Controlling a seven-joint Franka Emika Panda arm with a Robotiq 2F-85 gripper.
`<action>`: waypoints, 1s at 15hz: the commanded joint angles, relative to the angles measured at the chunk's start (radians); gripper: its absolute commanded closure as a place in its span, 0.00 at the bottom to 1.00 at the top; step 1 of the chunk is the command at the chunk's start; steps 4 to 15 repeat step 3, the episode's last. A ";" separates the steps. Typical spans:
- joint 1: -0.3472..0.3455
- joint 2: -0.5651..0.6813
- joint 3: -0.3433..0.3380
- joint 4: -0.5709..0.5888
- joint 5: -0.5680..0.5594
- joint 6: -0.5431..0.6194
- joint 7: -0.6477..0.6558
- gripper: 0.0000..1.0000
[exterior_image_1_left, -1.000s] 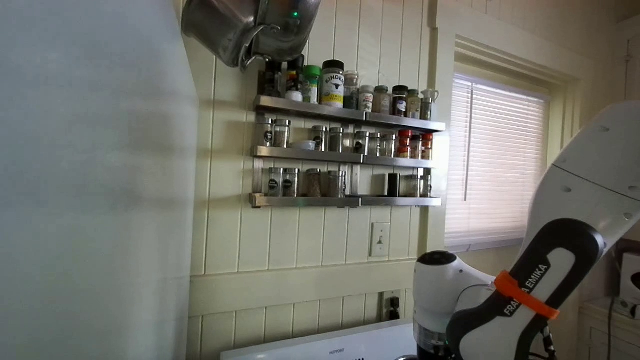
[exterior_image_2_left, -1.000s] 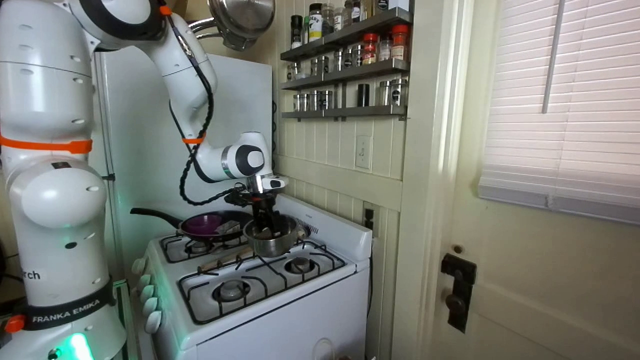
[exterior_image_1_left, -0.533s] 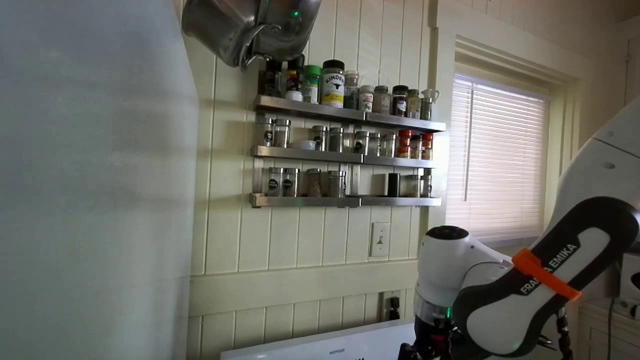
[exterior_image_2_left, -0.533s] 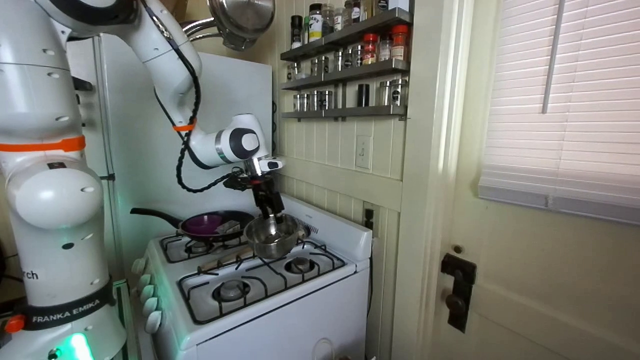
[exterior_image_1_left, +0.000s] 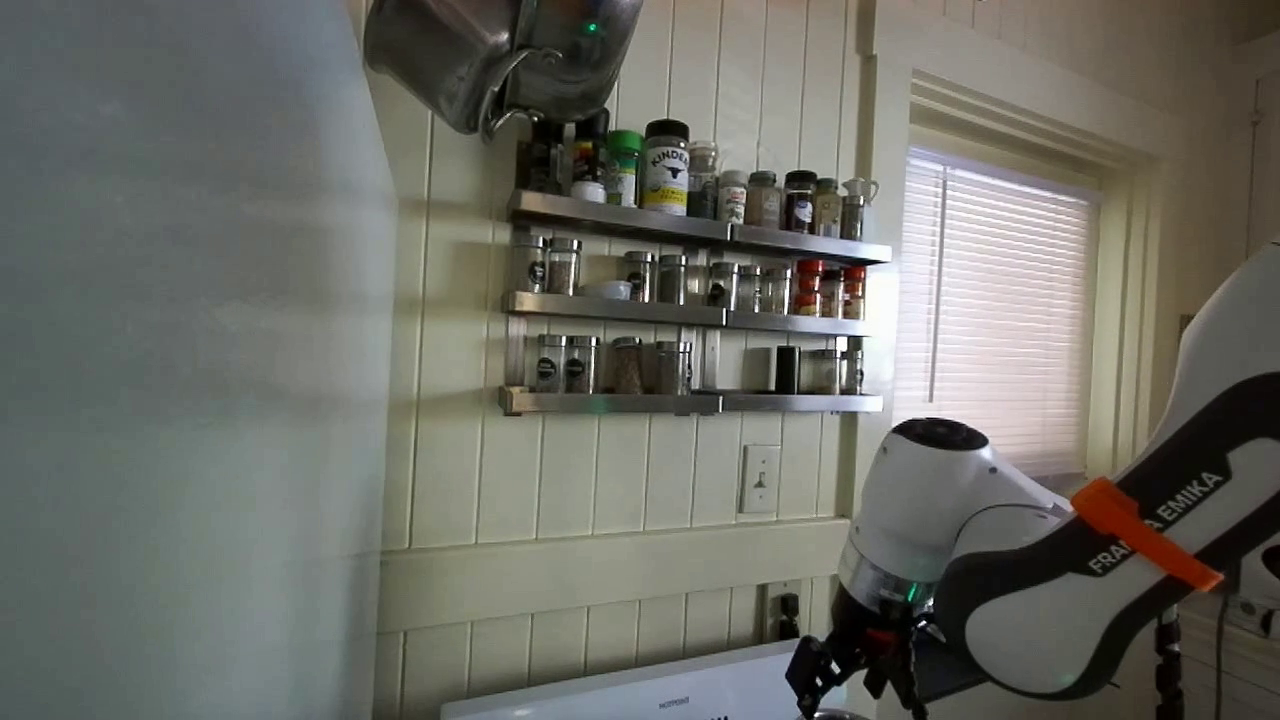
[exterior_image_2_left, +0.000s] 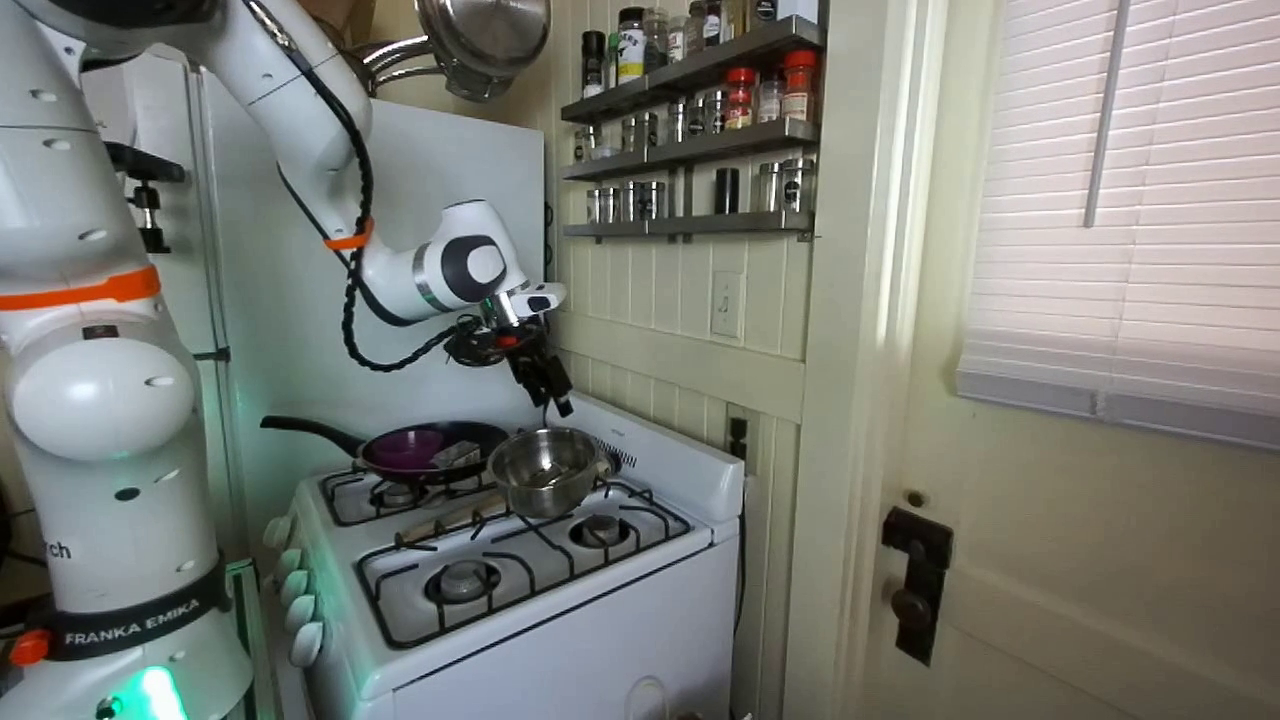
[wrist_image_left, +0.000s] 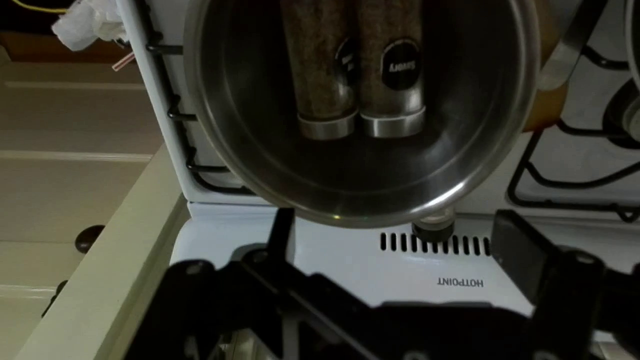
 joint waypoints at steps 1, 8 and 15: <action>0.000 -0.007 -0.005 -0.006 0.000 0.014 0.000 0.00; 0.000 -0.016 -0.009 -0.012 0.000 0.021 0.000 0.00; 0.000 -0.016 -0.009 -0.012 0.000 0.021 0.000 0.00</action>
